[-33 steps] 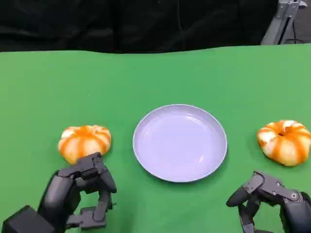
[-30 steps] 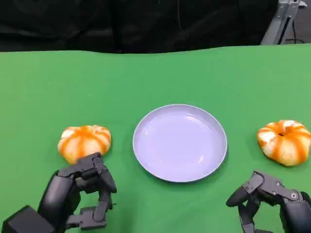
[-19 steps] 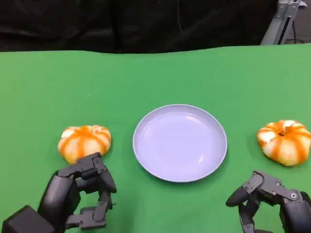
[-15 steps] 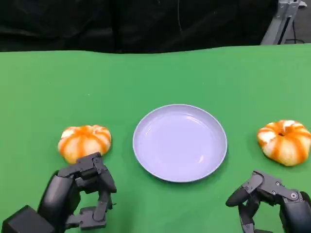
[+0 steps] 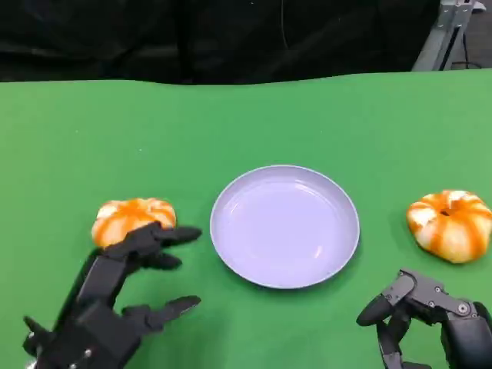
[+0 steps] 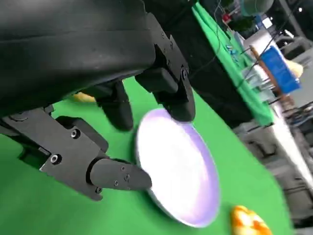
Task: Grasp the bread from the table and place it into the plate.
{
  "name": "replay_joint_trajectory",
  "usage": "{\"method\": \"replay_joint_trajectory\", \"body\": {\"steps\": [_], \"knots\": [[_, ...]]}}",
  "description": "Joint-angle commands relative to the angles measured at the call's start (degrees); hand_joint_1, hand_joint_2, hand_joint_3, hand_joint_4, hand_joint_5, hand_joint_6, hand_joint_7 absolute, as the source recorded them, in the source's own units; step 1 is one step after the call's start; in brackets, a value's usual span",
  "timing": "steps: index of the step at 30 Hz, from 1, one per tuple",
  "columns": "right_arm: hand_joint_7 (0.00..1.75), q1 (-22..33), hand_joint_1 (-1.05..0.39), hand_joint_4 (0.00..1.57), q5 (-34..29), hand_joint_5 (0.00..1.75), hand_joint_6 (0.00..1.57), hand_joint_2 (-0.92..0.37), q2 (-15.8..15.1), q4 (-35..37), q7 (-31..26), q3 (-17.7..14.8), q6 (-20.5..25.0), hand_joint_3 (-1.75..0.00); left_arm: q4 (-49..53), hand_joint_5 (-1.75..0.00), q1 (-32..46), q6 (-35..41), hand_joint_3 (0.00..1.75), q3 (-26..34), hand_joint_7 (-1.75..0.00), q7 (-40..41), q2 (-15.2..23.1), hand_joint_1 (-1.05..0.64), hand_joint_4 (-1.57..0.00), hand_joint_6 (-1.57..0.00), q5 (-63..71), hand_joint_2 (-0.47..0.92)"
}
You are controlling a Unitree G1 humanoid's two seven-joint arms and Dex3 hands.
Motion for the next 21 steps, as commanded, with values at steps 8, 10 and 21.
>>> {"method": "replay_joint_trajectory", "body": {"steps": [8,10,21], "knots": [[1.28,0.0,0.11,0.82,0.2,1.69,0.79,-0.33,0.0,-0.3,-0.5,-0.2,-0.5,-1.34,0.7,-0.54,-8.3,9.5,0.00,-5.3,-0.01,7.0,8.8,-0.46,-0.06,-0.34,22.5,0.84],[1.28,0.1,0.11,0.82,0.1,1.70,0.79,-0.33,0.0,-0.6,-0.4,-0.1,0.0,-1.34,0.5,-0.51,-8.9,11.1,0.00,-6.6,0.00,7.5,9.5,-0.48,-0.03,-0.33,24.7,0.85],[1.29,-0.2,0.11,0.81,0.0,1.70,0.79,-0.31,0.1,-0.4,-0.5,0.0,-0.1,-1.37,5.3,-0.35,-15.4,19.2,0.01,-13.7,0.00,8.9,12.3,-0.54,0.00,-0.23,35.5,0.88]]}}
